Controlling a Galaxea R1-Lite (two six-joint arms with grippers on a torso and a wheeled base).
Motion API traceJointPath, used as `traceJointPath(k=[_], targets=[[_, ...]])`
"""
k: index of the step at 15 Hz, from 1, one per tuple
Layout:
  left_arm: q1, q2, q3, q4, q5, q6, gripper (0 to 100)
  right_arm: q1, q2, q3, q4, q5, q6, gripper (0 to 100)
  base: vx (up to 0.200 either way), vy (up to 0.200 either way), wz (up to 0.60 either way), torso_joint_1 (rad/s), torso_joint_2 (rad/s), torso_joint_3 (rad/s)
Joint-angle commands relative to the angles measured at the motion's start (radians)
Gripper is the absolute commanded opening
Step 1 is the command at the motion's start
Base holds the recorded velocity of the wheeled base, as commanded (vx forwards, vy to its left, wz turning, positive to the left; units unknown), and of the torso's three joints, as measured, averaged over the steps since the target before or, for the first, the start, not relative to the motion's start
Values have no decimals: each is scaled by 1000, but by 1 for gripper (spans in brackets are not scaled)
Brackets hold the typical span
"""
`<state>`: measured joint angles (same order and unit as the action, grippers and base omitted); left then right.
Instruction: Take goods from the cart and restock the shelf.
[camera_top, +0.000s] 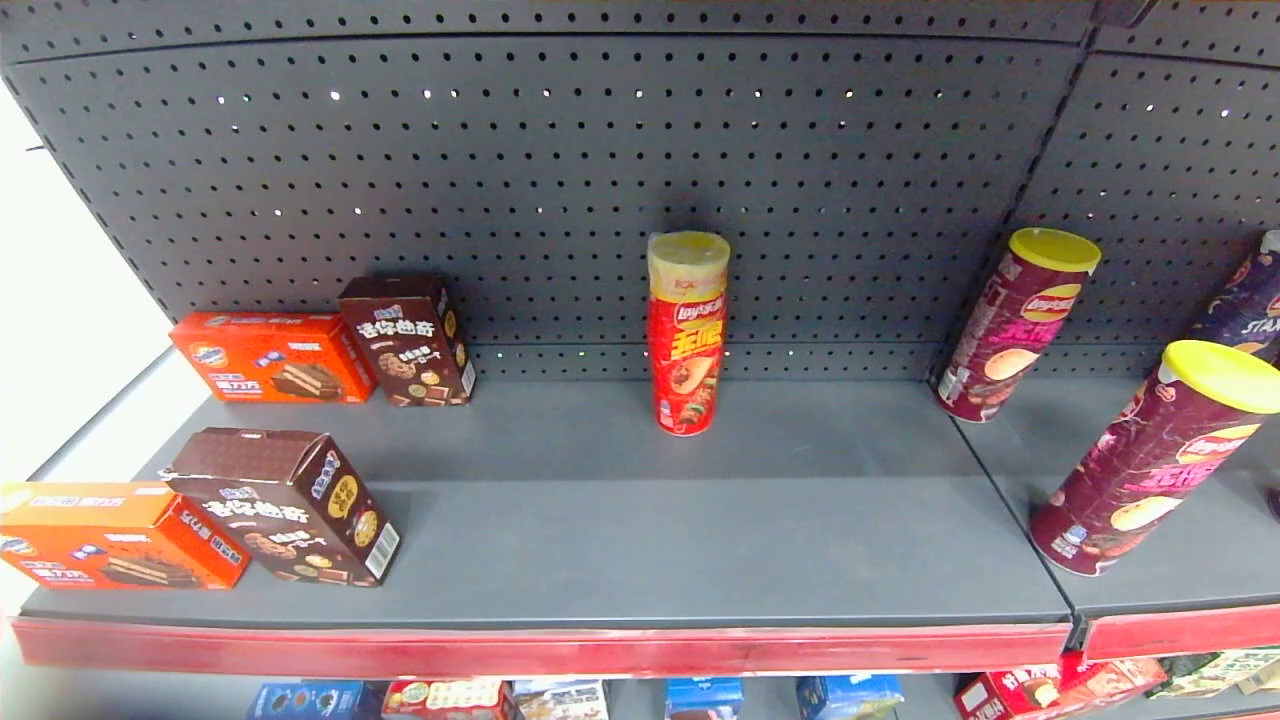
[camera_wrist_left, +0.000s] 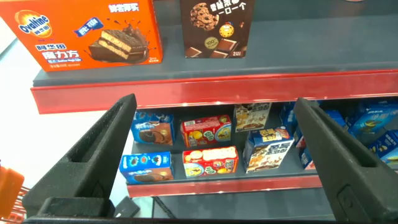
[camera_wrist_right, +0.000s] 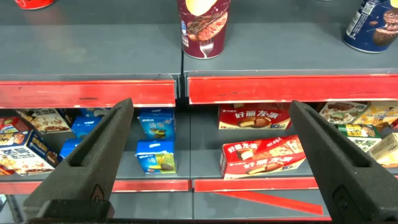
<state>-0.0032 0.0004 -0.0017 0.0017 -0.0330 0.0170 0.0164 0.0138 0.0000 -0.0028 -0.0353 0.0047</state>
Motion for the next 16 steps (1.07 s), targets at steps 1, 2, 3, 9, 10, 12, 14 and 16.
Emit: traceJointPath(k=[1, 2, 3, 9, 10, 12, 14, 16], targets=[[0, 0, 0, 0, -1, 0, 100, 0, 2, 0, 0, 0, 3, 100, 0, 0, 0, 0, 0, 0], [0, 0, 0, 0, -1, 0, 100, 0, 2, 0, 0, 0, 1, 100, 0, 0, 600, 7, 2, 2], [0, 0, 0, 0, -1, 0, 100, 0, 2, 0, 0, 0, 1, 100, 0, 0, 600, -7, 2, 2], [0, 0, 0, 0, -1, 0, 100, 0, 2, 0, 0, 0, 1, 100, 0, 0, 600, 2, 8, 1], [0, 0, 0, 0, -1, 0, 100, 0, 2, 0, 0, 0, 1, 100, 0, 0, 600, 7, -2, -2], [0, 0, 0, 0, -1, 0, 100, 0, 2, 0, 0, 0, 1, 100, 0, 0, 600, 12, 0, 2], [0, 0, 0, 0, -1, 0, 100, 0, 2, 0, 0, 0, 1, 100, 0, 0, 600, 0, 5, 2], [0, 0, 0, 0, -1, 0, 100, 0, 2, 0, 0, -1, 0, 100, 0, 0, 600, 5, 0, 2]])
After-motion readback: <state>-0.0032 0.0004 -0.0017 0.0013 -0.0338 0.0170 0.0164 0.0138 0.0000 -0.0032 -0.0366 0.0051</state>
